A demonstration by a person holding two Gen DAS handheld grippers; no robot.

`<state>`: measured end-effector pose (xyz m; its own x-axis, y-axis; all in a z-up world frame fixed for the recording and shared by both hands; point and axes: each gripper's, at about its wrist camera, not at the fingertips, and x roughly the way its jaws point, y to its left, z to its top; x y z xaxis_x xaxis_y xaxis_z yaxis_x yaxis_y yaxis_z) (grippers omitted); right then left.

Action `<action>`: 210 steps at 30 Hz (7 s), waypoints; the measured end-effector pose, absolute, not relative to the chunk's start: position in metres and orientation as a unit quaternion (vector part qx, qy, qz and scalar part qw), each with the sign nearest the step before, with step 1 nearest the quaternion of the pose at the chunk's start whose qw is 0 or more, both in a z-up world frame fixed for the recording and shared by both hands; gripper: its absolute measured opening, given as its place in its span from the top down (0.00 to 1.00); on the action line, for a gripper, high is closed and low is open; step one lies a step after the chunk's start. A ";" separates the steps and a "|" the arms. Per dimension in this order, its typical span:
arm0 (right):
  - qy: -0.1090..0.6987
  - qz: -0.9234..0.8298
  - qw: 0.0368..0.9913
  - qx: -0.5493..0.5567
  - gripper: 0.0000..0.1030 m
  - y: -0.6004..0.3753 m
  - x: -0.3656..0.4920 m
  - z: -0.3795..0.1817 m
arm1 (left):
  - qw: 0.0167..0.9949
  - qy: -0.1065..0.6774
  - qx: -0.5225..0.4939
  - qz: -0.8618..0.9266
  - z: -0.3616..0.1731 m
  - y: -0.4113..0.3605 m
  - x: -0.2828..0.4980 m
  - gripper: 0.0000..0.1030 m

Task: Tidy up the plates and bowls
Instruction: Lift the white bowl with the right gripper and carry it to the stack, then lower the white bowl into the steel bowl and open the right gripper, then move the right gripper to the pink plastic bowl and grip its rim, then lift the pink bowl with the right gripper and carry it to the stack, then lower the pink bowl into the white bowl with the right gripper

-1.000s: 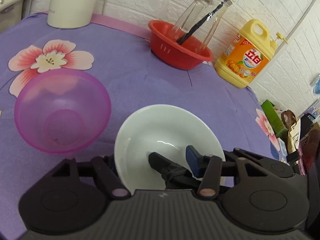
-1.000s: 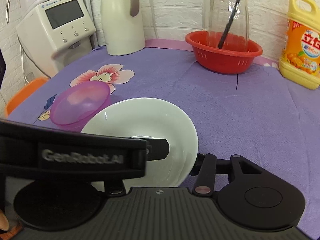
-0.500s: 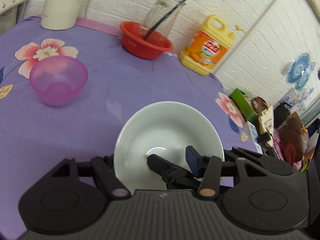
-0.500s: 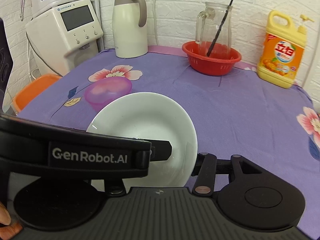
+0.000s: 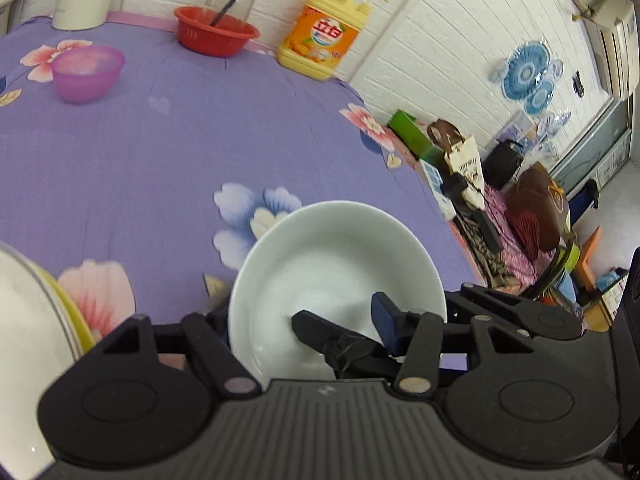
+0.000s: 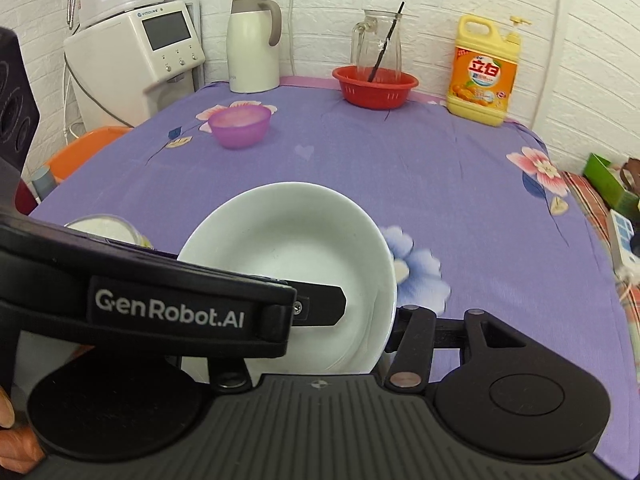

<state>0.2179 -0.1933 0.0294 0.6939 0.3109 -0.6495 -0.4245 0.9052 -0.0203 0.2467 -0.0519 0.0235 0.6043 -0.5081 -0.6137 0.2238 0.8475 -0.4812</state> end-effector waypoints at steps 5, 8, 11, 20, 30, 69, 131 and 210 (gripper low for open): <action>0.348 0.207 0.912 -0.068 0.15 -0.198 0.203 0.012 | 0.871 0.411 -0.176 -0.205 0.006 -0.053 0.236 0.48; 0.354 0.210 0.910 -0.060 0.15 -0.200 0.201 0.003 | 0.870 0.415 -0.172 -0.204 0.000 -0.055 0.239 0.46; 0.354 0.214 0.909 -0.048 0.15 -0.203 0.202 -0.001 | 0.873 0.411 -0.162 -0.209 0.000 -0.057 0.242 0.42; 0.340 0.218 0.915 -0.002 0.12 -0.221 0.202 0.003 | 0.881 0.391 -0.156 -0.217 0.019 -0.039 0.246 0.28; 0.307 0.208 0.928 0.029 0.00 -0.238 0.195 0.019 | 0.897 0.347 -0.182 -0.202 0.040 -0.007 0.252 0.28; 0.342 0.333 0.860 -0.180 0.00 -0.025 0.465 -0.014 | 0.912 0.353 -0.206 -0.027 -0.008 0.207 0.475 0.28; 0.256 0.301 0.907 -0.149 0.00 -0.163 0.219 0.050 | 0.919 0.284 -0.051 -0.269 0.050 -0.040 0.245 0.47; 0.374 0.135 0.917 0.030 0.00 -0.224 0.204 -0.035 | 0.870 0.418 -0.008 -0.259 -0.017 -0.037 0.270 0.24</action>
<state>0.2038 -0.2239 -0.0352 0.6842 0.2704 -0.6773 -0.2256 0.9617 0.1559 0.2697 -0.0375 -0.0174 0.5156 -0.4574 -0.7246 0.4445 0.8657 -0.2301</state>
